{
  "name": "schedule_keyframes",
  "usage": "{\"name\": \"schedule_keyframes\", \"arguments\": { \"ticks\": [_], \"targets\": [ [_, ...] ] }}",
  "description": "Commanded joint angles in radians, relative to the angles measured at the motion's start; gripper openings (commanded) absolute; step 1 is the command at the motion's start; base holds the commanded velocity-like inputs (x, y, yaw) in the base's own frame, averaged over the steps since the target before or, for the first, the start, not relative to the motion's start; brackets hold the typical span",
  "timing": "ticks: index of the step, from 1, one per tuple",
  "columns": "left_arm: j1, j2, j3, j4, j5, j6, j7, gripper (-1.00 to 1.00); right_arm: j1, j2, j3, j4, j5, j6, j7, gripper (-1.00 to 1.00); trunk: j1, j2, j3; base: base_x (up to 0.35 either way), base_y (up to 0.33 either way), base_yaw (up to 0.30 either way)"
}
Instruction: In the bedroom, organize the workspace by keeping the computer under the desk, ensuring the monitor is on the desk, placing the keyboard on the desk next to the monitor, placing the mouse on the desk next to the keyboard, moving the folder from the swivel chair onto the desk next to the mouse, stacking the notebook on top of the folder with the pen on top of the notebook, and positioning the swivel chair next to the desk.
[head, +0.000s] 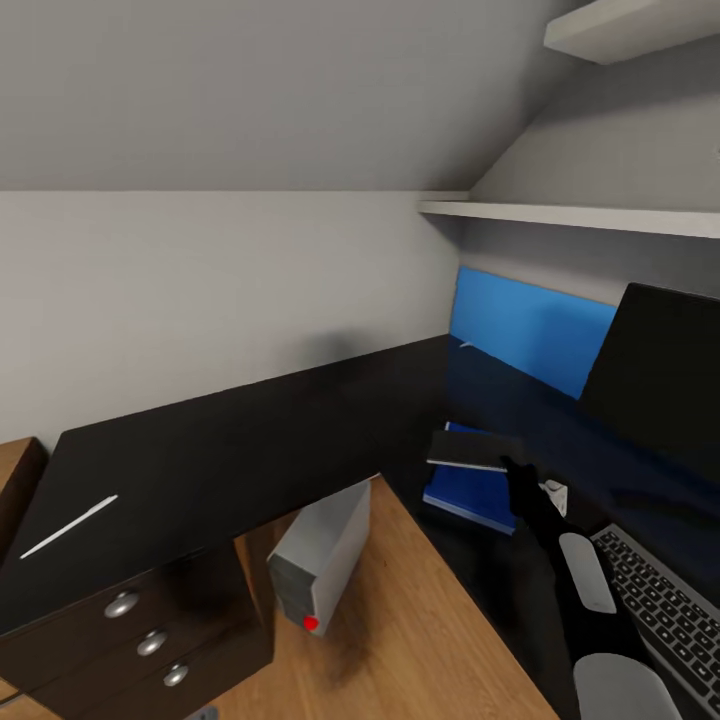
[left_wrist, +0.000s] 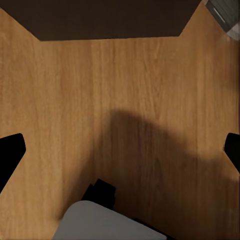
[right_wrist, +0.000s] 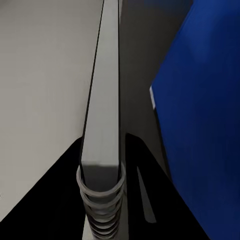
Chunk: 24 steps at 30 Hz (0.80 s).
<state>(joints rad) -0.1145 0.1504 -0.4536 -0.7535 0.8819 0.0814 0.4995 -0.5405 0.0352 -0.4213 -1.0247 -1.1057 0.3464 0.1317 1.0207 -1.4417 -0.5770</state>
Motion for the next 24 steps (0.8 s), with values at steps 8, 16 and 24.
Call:
{"name": "schedule_keyframes", "arguments": {
  "ticks": [8,16,24],
  "targets": [
    [-0.001,0.002,-0.014,-0.003,0.003,0.003,0.008,1.0,-0.001,0.003,-0.004,0.001,-0.001,-0.023,0.001,-1.0,0.0,-0.001,-0.001,0.013,-0.016,0.0],
    [-0.001,0.002,-0.014,-0.003,0.003,0.003,0.008,1.0,-0.001,0.003,0.0,0.003,0.001,-0.068,-0.001,-1.0,0.0,-0.001,-0.001,0.0,0.0,0.0],
    [-0.001,0.001,-0.044,-0.002,0.003,0.002,0.003,1.0,-0.001,0.003,0.004,0.009,0.003,-0.07,-0.001,-1.0,0.0,-0.001,-0.001,0.131,0.026,0.0]
  ]
}}
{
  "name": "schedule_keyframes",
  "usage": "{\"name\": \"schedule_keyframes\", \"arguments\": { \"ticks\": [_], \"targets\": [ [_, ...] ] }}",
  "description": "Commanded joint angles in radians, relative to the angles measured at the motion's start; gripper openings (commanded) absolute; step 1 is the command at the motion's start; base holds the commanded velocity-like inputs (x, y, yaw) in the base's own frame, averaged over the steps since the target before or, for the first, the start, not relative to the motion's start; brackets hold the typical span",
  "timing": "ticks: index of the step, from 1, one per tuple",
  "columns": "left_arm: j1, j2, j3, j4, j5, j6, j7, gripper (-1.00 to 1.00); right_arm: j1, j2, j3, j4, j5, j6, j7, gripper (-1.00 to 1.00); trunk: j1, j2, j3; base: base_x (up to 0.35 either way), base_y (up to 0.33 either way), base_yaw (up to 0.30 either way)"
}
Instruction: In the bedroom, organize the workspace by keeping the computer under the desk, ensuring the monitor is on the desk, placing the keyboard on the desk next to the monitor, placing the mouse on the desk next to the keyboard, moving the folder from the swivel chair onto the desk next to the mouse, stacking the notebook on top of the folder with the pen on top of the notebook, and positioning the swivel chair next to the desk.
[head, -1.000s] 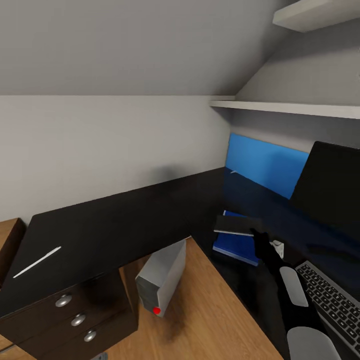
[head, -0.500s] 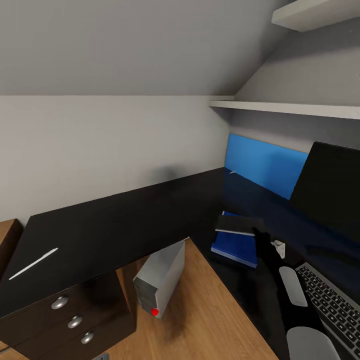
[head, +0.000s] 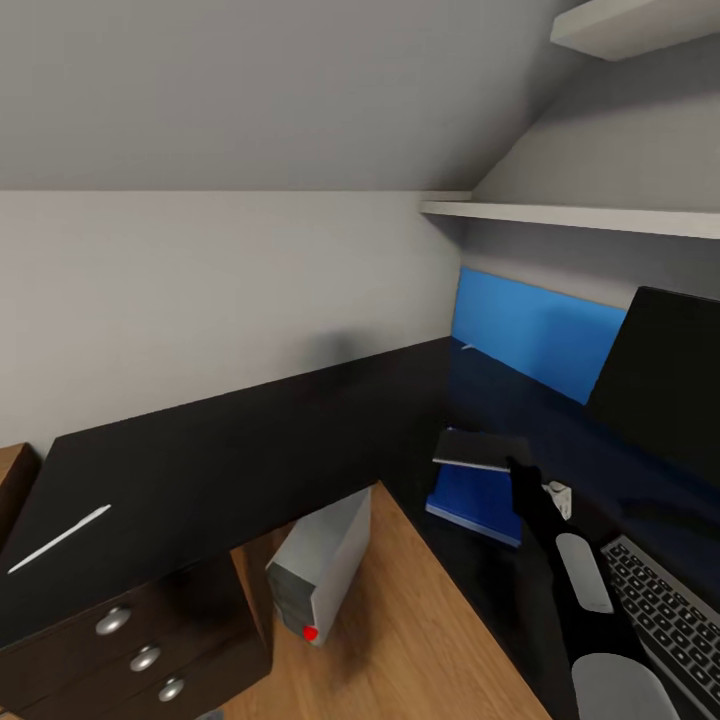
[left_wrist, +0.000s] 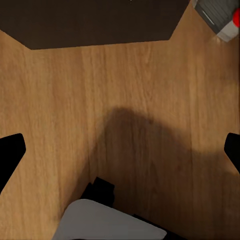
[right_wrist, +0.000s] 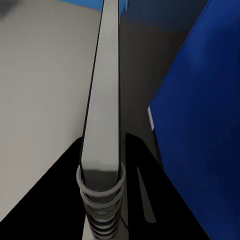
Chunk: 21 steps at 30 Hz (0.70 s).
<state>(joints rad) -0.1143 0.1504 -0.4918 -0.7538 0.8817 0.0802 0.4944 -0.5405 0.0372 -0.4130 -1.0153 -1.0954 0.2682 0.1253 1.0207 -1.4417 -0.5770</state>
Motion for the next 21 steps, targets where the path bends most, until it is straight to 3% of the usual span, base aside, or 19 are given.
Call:
{"name": "schedule_keyframes", "arguments": {
  "ticks": [1,9,15,21],
  "targets": [
    [-0.001,0.002,-0.009,-0.002,0.003,0.003,0.008,1.0,-0.001,0.001,-0.005,0.0,-0.008,0.008,0.005,-1.0,0.0,-0.001,-0.001,0.053,0.008,0.0],
    [-0.001,0.002,-0.019,-0.002,0.003,0.003,0.007,1.0,-0.001,0.001,-0.003,0.004,-0.008,0.008,0.005,-1.0,0.0,-0.001,-0.001,0.009,0.001,0.0],
    [-0.001,0.002,-0.019,-0.002,0.001,0.003,0.007,1.0,-0.001,0.002,0.034,0.004,0.01,0.008,-0.024,-1.0,0.0,-0.001,-0.001,0.0,0.0,0.0],
    [-0.001,0.002,-0.019,-0.002,0.0,0.003,0.007,1.0,-0.001,0.0,0.041,0.003,0.012,0.008,-0.032,-1.0,0.0,-0.001,-0.001,0.0,0.0,0.0]
  ]
}}
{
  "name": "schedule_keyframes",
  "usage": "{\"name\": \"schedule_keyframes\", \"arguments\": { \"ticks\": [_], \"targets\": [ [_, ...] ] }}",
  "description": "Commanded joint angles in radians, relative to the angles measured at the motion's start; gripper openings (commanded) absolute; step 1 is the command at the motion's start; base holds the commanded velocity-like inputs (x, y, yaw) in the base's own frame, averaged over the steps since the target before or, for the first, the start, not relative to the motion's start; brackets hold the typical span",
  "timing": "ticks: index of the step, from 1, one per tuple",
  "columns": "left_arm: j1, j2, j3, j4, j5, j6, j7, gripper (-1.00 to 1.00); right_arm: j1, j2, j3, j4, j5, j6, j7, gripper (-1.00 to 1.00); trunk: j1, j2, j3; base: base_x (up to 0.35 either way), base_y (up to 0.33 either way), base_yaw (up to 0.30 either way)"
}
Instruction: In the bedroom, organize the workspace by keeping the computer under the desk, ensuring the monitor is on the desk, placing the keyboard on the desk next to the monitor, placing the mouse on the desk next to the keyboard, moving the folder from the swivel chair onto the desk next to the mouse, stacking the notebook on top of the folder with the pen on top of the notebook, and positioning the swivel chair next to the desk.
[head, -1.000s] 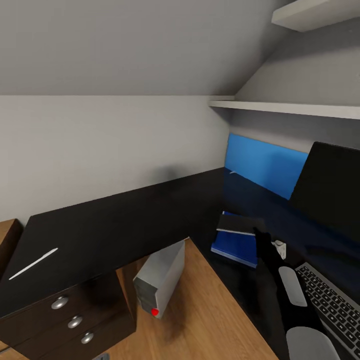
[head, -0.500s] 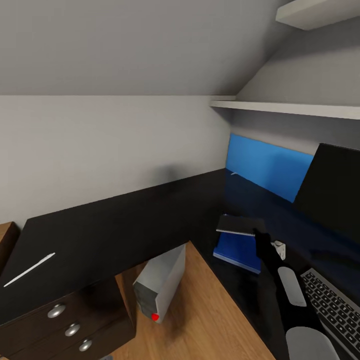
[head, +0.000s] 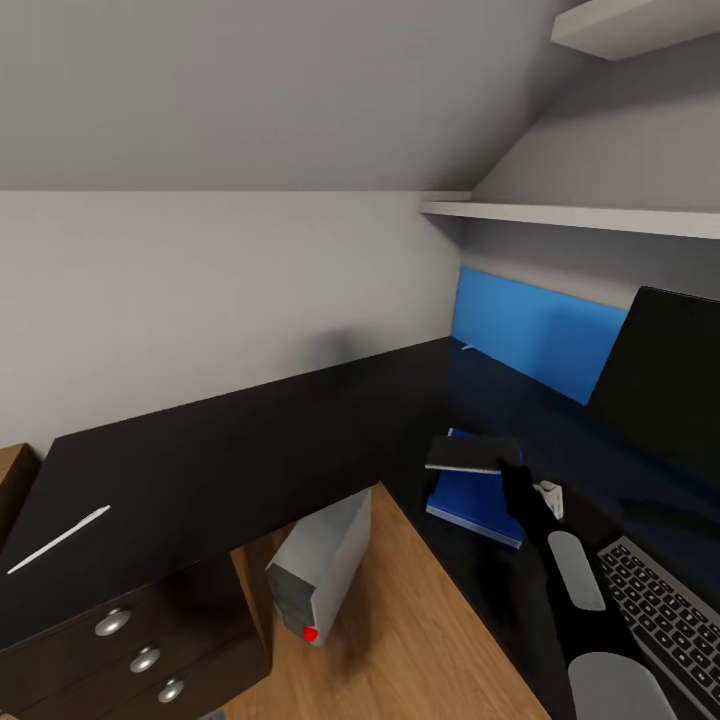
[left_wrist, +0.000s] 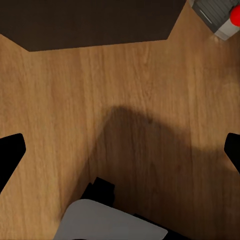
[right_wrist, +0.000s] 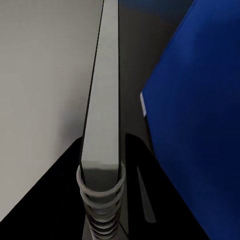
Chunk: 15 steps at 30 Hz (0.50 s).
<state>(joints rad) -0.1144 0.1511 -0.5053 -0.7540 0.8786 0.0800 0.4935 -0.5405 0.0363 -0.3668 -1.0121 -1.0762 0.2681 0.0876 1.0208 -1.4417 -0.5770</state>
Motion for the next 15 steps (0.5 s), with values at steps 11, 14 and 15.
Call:
{"name": "schedule_keyframes", "arguments": {
  "ticks": [11,14,15],
  "targets": [
    [-0.001,0.002,-0.004,-0.002,0.003,0.003,0.008,1.0,-0.001,0.001,-0.009,0.0,-0.007,0.007,0.004,-1.0,0.0,-0.001,-0.001,0.0,-0.046,0.0],
    [-0.001,0.002,-0.004,-0.002,0.003,0.003,0.008,1.0,-0.001,0.0,-0.009,0.0,-0.007,0.008,0.004,-1.0,0.0,-0.001,-0.001,0.0,-0.007,0.0],
    [-0.001,0.002,-0.004,-0.002,0.003,0.003,0.008,1.0,-0.001,0.0,-0.009,0.0,-0.007,0.007,0.004,-1.0,0.0,-0.001,-0.001,0.0,-0.002,0.0]
  ]
}}
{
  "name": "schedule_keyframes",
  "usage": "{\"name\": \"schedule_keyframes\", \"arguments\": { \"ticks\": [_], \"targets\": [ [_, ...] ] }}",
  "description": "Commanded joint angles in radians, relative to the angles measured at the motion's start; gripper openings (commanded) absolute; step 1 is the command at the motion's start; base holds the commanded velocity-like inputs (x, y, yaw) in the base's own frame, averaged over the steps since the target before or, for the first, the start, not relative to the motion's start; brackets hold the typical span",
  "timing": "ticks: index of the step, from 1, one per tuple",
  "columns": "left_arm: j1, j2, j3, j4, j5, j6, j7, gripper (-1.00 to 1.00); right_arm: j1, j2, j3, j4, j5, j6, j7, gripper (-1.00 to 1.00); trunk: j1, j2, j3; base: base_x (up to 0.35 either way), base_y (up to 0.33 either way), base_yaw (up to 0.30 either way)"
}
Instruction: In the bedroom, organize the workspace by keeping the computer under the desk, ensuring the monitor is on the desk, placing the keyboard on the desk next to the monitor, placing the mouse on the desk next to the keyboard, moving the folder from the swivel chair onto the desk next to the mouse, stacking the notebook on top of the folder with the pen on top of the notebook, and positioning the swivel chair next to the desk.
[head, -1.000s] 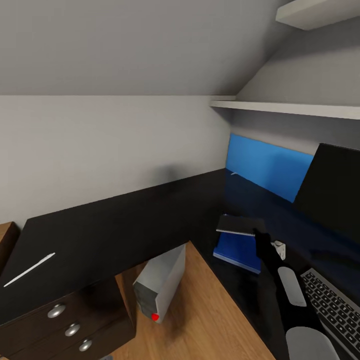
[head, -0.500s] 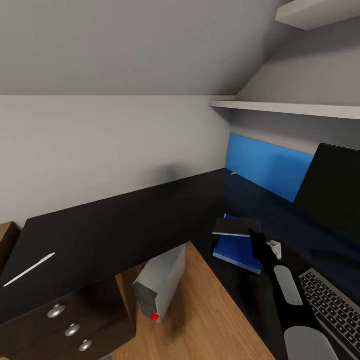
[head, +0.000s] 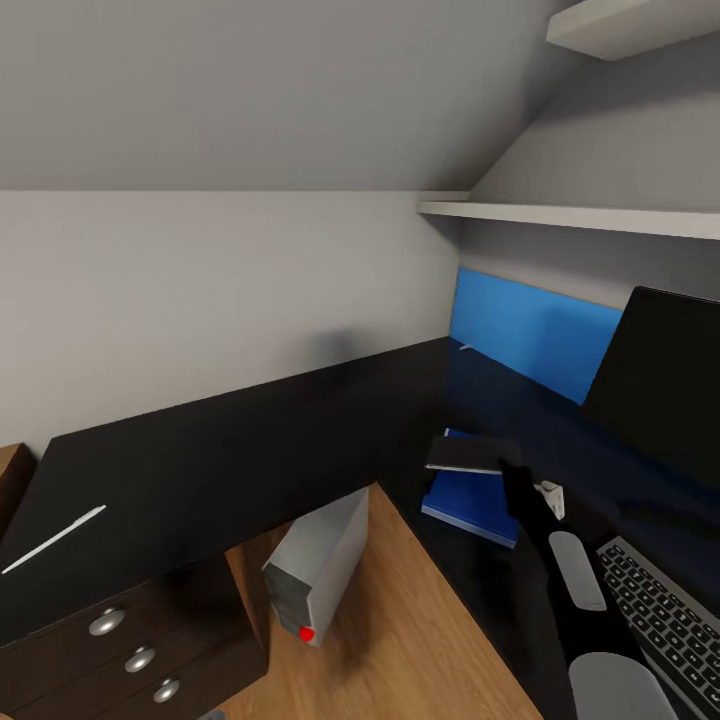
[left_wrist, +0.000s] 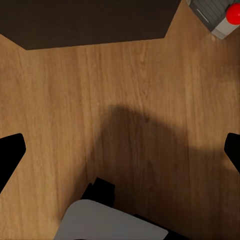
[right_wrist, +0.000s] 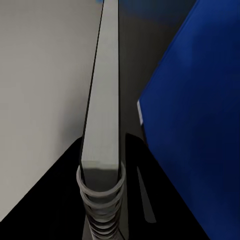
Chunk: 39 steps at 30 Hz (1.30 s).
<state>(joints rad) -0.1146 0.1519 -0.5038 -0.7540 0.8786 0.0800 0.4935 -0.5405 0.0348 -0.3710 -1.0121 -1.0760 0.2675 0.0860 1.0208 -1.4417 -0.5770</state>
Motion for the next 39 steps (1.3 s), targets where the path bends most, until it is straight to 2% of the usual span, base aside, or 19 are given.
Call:
{"name": "schedule_keyframes", "arguments": {
  "ticks": [1,10,22,23,39],
  "targets": [
    [-0.001,0.001,-0.006,-0.002,0.003,0.003,0.008,1.0,-0.001,0.001,-0.005,0.0,-0.007,0.008,0.005,-1.0,0.0,-0.001,-0.001,0.0,-0.002,0.0],
    [-0.001,0.002,-0.004,-0.002,0.003,0.002,0.008,1.0,-0.001,-0.018,-0.005,0.0,-0.007,0.007,-0.003,-1.0,0.0,-0.001,-0.001,0.0,0.0,0.0],
    [0.0,0.002,-0.005,-0.002,0.003,0.003,0.008,1.0,-0.001,-0.021,-0.002,0.0,-0.007,0.007,-0.005,-1.0,0.0,-0.001,-0.001,0.0,0.0,0.0],
    [0.0,0.002,-0.005,-0.002,0.003,0.003,0.008,1.0,-0.001,-0.021,-0.002,-0.001,-0.007,0.008,-0.005,1.0,0.0,-0.001,-0.001,0.0,0.0,0.0],
    [-0.001,0.002,-0.003,-0.002,0.003,0.003,0.008,1.0,-0.001,-0.021,-0.002,-0.001,-0.007,0.009,-0.005,1.0,0.0,-0.001,-0.001,0.0,0.0,0.0]
  ]
}}
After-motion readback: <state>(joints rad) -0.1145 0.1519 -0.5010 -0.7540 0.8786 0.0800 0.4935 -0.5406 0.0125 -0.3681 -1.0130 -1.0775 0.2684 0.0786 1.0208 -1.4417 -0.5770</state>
